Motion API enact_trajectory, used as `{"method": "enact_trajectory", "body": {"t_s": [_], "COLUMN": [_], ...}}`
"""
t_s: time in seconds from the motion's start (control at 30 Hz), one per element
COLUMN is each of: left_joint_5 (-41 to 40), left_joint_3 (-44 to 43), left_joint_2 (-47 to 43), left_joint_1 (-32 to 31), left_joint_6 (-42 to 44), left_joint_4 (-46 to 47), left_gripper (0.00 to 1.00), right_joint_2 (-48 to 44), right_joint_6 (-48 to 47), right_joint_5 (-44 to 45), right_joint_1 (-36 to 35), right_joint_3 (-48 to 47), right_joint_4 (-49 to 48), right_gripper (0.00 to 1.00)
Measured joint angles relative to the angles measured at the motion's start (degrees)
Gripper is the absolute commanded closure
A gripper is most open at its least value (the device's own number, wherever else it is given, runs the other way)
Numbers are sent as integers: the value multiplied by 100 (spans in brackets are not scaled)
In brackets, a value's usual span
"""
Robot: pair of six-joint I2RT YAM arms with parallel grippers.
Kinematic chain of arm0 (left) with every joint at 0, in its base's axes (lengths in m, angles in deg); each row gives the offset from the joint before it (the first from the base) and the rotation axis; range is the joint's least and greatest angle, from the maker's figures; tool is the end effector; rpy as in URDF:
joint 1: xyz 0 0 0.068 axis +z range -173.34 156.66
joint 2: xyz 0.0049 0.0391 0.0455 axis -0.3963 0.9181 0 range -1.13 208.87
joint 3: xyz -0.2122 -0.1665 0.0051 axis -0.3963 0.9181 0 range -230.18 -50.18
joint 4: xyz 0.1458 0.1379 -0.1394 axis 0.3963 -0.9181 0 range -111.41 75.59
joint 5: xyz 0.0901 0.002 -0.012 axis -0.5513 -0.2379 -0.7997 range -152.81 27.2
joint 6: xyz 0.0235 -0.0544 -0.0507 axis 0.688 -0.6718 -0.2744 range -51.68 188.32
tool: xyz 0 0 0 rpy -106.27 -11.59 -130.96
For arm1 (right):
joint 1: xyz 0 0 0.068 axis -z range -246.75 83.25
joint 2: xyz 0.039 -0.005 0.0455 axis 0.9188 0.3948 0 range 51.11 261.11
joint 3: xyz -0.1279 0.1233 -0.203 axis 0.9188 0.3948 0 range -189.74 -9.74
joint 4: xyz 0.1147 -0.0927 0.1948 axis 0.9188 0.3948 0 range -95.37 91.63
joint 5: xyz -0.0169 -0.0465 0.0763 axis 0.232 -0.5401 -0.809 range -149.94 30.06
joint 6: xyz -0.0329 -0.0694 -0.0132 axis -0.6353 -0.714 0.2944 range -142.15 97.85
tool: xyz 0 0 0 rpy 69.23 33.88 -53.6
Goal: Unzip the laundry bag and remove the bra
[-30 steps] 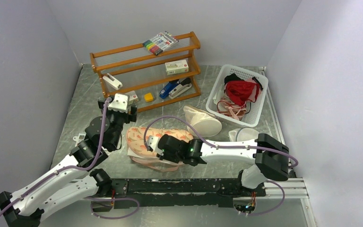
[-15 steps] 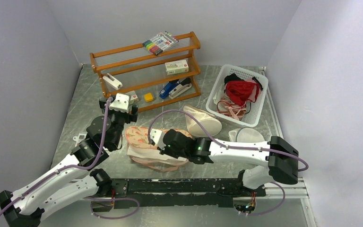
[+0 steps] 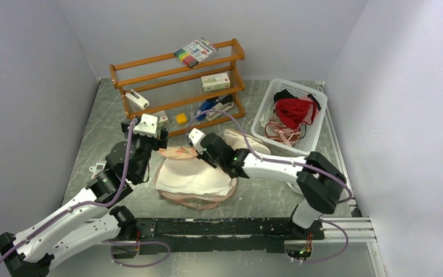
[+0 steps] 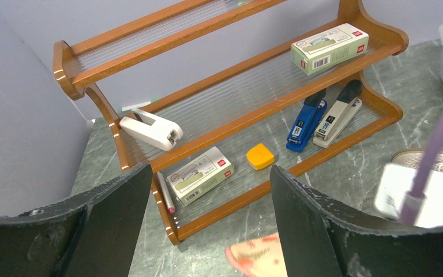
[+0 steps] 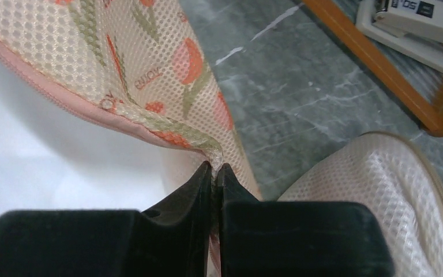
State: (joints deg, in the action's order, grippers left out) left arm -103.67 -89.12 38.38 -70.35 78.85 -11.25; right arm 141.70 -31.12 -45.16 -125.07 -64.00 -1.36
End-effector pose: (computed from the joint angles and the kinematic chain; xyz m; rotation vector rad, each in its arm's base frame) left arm 0.1481 -0.0946 0.3428 0.1998 1.5236 0.0378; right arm 0.1964 0.2857 0.1988 -1.1335 1.9466 0.1693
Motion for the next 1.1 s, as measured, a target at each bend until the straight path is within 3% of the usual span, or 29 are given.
{"method": "enact_trajectory", "body": {"t_s": [0.33,0.57,0.67,1.0,1.1], "left_joint_5": [20,59,59,83,105], "left_joint_3": [0,0,0,0,0], "left_joint_2": [0,20,20,26,26], "left_joint_1": [4,4,7,55,76], "left_joint_6": [0,-4,-2,-11,-39], "left_joint_4": [0,-2,0,-2,-2], "left_gripper": [14,14,14,15,15], "right_joint_2": [1051,1711,1895,1993,1991], "right_joint_6": [-343,-763,-914,-1419,-1381], "right_joint_5": [461,1132,1606,2857,2887], "right_joint_1": [361,420,455,734,789], "right_joint_3": [-1051,-1521,-1641,-1733,-1810], "right_joint_4": [-413,-643,-667,-804,-673], "right_gripper": [89,65,49,9,6]}}
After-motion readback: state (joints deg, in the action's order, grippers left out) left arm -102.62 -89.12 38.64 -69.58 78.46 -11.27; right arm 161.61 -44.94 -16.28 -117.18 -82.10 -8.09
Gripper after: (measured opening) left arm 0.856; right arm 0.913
